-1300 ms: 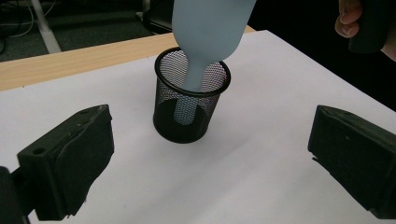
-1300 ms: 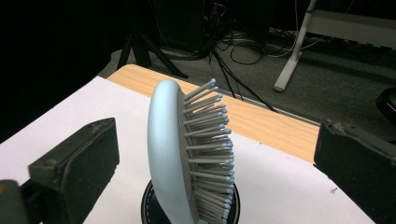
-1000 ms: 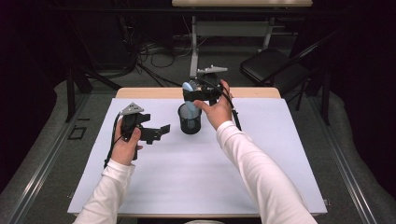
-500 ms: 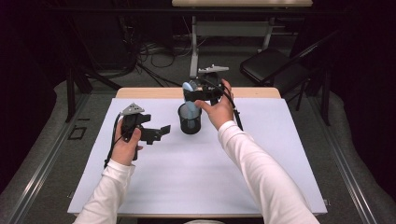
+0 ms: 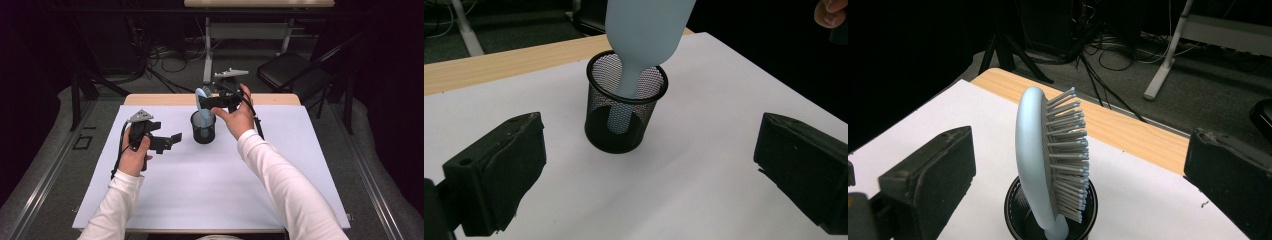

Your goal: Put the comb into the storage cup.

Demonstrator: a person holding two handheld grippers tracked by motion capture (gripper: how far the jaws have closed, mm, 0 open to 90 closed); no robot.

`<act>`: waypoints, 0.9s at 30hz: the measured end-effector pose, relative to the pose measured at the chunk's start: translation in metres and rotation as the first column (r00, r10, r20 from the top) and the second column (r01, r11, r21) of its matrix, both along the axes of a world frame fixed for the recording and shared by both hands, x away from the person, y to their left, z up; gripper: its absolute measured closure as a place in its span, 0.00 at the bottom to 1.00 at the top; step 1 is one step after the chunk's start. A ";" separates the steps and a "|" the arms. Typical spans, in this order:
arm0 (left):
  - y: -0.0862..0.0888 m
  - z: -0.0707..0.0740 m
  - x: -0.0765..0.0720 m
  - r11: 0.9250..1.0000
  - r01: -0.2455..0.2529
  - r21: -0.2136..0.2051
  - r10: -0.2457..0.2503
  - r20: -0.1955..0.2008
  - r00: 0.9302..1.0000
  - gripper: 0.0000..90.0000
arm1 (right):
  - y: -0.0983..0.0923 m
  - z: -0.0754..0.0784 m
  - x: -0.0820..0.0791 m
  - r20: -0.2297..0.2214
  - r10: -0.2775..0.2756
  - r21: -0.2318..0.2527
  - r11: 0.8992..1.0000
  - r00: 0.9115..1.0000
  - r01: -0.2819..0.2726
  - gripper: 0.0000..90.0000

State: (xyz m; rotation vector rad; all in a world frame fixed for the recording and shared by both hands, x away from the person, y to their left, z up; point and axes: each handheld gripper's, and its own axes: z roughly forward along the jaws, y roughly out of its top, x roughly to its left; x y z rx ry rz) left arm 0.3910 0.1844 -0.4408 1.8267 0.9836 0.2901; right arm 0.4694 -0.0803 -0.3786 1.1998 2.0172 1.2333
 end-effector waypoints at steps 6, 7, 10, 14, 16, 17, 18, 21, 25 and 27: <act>0.002 0.003 0.000 1.000 0.003 0.000 -0.003 0.007 1.000 0.01 | -0.003 0.002 -0.001 -0.013 0.007 -0.002 1.000 1.000 -0.007 0.00; 0.002 0.003 0.000 1.000 0.003 0.001 -0.003 0.006 1.000 0.01 | -0.003 0.002 -0.001 -0.015 0.010 -0.005 1.000 1.000 -0.010 0.00; 0.003 0.003 0.001 1.000 0.003 0.001 -0.003 0.004 1.000 0.01 | -0.005 0.002 -0.003 -0.017 0.018 -0.021 1.000 1.000 -0.019 0.00; 0.003 0.004 0.000 1.000 0.004 -0.001 -0.004 0.008 1.000 0.01 | -0.010 0.003 -0.008 -0.010 0.023 -0.005 1.000 1.000 -0.023 0.00; 0.003 0.005 -0.001 1.000 0.007 0.001 -0.007 0.011 1.000 0.01 | -0.013 0.003 -0.012 -0.013 0.025 -0.001 1.000 1.000 -0.025 0.00; 0.003 0.005 -0.001 1.000 0.006 -0.002 -0.006 0.010 1.000 0.01 | -0.014 0.003 -0.013 -0.011 0.027 0.000 1.000 1.000 -0.027 0.00; 0.003 0.005 -0.001 1.000 0.007 -0.001 -0.007 0.012 1.000 0.01 | -0.016 0.003 -0.015 -0.010 0.030 -0.003 1.000 0.999 -0.030 0.00; 0.003 0.006 -0.002 1.000 0.007 0.000 -0.007 0.012 1.000 0.01 | -0.020 0.004 -0.021 -0.007 0.036 0.002 0.999 0.999 -0.036 0.00; 0.003 0.006 -0.002 1.000 0.007 -0.001 -0.007 0.012 1.000 0.01 | -0.028 0.005 -0.030 0.004 0.047 0.017 0.999 0.999 -0.047 0.00; 0.002 0.006 -0.002 1.000 0.007 -0.002 -0.007 0.011 1.000 0.01 | -0.031 0.006 -0.034 0.018 0.054 0.005 0.999 0.998 -0.054 0.00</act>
